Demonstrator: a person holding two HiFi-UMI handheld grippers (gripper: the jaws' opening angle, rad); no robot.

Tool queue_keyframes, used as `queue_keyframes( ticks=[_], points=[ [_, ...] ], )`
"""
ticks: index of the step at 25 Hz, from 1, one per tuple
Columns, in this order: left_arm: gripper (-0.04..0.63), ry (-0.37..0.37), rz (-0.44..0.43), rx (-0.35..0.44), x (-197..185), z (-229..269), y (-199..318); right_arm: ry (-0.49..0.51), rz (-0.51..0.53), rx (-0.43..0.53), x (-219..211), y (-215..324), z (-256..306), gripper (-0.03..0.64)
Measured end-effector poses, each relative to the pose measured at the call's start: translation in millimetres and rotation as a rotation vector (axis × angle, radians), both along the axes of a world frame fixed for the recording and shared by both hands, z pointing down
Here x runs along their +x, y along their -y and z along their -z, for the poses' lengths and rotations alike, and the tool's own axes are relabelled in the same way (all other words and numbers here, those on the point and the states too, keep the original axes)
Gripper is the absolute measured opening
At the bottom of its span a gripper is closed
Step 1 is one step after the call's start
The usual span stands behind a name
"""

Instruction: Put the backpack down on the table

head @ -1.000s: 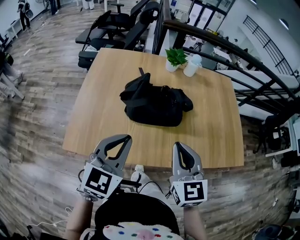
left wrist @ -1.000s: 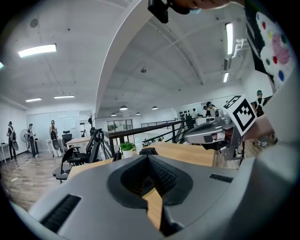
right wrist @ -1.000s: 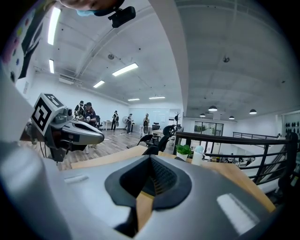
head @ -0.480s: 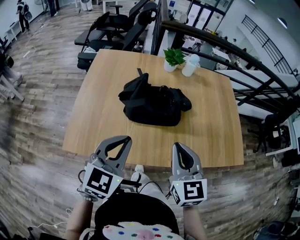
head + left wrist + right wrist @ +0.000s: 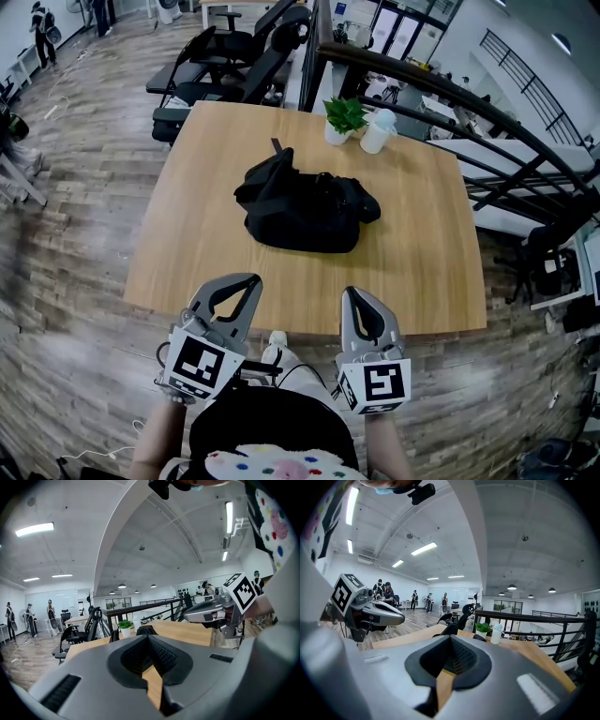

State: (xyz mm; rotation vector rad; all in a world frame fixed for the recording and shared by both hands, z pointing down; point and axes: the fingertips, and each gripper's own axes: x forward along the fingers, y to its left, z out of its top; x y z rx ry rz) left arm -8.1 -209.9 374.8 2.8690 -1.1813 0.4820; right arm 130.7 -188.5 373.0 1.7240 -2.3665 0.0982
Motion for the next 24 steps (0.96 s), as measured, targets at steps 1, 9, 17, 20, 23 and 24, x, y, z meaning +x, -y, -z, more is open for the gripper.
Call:
queue_keyframes(
  ticks=[1,9,17,20,23,24],
  points=[
    [0.006,-0.001,0.001,-0.001,0.1,-0.4,0.1,-0.001,0.0,-0.001,0.5,-0.3,-0.3,0.009],
    [0.006,0.002,0.001,-0.003,0.3,-1.2,0.0,-0.005,0.006,-0.011,0.1,-1.9,-2.5,0.009],
    [0.006,0.007,-0.002,-0.002,-0.5,-1.6,1.5,-0.01,0.013,-0.019,-2.5,-1.8,-4.4,0.009],
    [0.006,0.006,-0.002,-0.003,-1.1,-3.0,1.5,-0.009,0.017,-0.024,-4.3,-1.4,-7.4,0.009],
    [0.006,0.004,0.0,-0.005,-1.4,-3.3,1.6,-0.016,0.026,-0.028,-6.2,-0.7,-8.5,0.009],
    [0.006,0.004,0.001,-0.006,-1.6,-3.4,1.7,-0.02,0.031,-0.029,-7.0,-0.4,-8.5,0.009]
  ],
)
